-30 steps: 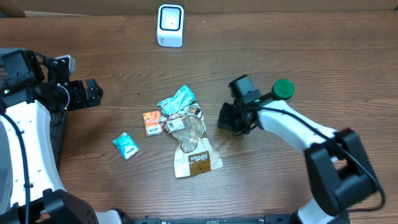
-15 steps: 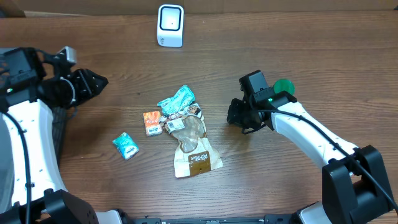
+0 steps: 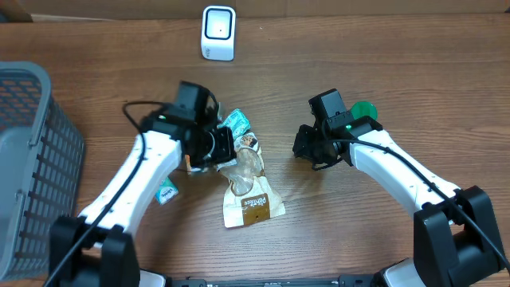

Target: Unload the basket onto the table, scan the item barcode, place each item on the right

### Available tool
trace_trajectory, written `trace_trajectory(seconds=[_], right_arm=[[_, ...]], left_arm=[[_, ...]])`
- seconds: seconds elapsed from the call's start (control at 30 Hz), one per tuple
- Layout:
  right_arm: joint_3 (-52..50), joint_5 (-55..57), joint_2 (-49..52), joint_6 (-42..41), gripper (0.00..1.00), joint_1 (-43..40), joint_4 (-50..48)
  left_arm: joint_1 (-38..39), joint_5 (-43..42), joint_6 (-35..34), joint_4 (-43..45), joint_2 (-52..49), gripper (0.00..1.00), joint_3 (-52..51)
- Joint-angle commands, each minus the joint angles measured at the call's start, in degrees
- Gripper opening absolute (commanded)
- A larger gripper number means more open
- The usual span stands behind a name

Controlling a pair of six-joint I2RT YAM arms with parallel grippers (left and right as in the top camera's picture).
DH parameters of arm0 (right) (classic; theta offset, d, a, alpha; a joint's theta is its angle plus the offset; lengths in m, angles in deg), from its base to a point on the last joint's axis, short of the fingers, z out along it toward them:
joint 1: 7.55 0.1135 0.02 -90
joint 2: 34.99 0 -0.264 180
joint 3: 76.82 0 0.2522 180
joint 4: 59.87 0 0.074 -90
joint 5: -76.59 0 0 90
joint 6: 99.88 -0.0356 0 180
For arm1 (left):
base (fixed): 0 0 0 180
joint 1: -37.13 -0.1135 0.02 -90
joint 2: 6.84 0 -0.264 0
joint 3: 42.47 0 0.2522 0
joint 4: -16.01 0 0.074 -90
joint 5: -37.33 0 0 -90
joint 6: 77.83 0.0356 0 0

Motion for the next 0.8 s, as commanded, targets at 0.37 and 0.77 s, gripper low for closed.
trace_trajectory(seconds=[0.37,0.77], right_arm=[[0.9,-1.3,-1.0,0.1,0.15,1.7,-0.3],[0.9,-13.2,6.1,4.7,0.39,1.7,-1.8]], left_arm=[[0.0,9.2,-3.2,4.2,-12.5,0.04,-2.0],[0.0,15.5,0.3,9.7,-23.0,0.04,-2.0]])
